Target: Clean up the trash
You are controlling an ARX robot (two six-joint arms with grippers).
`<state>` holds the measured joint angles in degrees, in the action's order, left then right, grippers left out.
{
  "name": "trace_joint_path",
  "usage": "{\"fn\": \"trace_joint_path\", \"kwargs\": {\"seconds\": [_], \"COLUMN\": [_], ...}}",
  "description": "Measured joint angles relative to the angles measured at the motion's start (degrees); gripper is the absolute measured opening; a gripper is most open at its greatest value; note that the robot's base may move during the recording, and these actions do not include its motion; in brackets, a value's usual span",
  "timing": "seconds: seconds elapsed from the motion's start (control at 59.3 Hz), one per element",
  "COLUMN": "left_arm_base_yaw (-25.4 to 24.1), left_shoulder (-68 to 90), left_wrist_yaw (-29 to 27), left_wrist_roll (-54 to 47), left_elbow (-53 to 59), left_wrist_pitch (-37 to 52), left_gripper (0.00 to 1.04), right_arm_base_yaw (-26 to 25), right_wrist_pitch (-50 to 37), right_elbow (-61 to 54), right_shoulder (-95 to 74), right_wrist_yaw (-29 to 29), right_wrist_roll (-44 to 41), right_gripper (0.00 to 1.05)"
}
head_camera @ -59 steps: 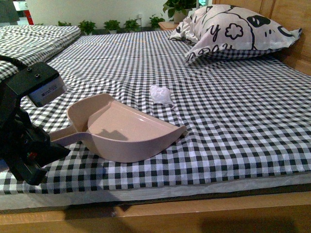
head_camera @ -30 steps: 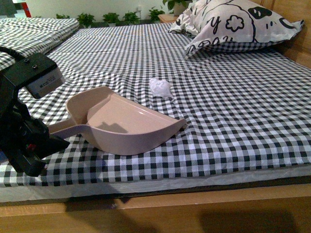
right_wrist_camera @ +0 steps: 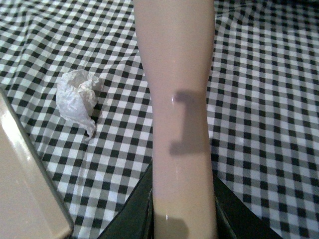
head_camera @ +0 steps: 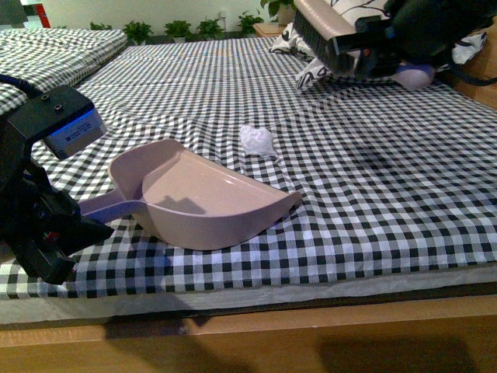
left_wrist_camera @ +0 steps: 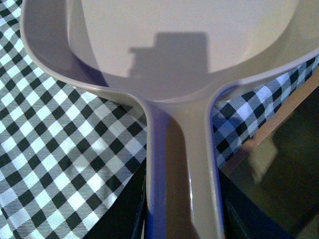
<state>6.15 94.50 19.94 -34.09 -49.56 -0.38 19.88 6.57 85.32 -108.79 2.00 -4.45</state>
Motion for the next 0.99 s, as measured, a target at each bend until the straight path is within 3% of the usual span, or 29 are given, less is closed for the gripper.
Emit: {"fn": "trace_joint_path", "kwargs": {"seconds": [0.219,0.472,0.994], "left_arm_base_yaw": [0.0,0.0,0.0], "left_shoulder": [0.0,0.0,0.0], "left_wrist_yaw": [0.0,0.0,0.0], "left_wrist_roll": [0.0,0.0,0.0], "left_elbow": [0.0,0.0,0.0], "left_wrist_pitch": [0.0,0.0,0.0], "left_gripper": [0.27,0.27,0.27], "right_arm_base_yaw": [1.0,3.1,5.8], "right_wrist_pitch": [5.9,10.3,11.9], "right_elbow": [16.3,27.3,29.4], "right_shoulder": [-13.7,-23.8,-29.5], "right_wrist_yaw": [1.9,2.5,2.9], "right_wrist_roll": [-0.1,-0.1,-2.1], "right_gripper": [0.19,0.19,0.19]}}
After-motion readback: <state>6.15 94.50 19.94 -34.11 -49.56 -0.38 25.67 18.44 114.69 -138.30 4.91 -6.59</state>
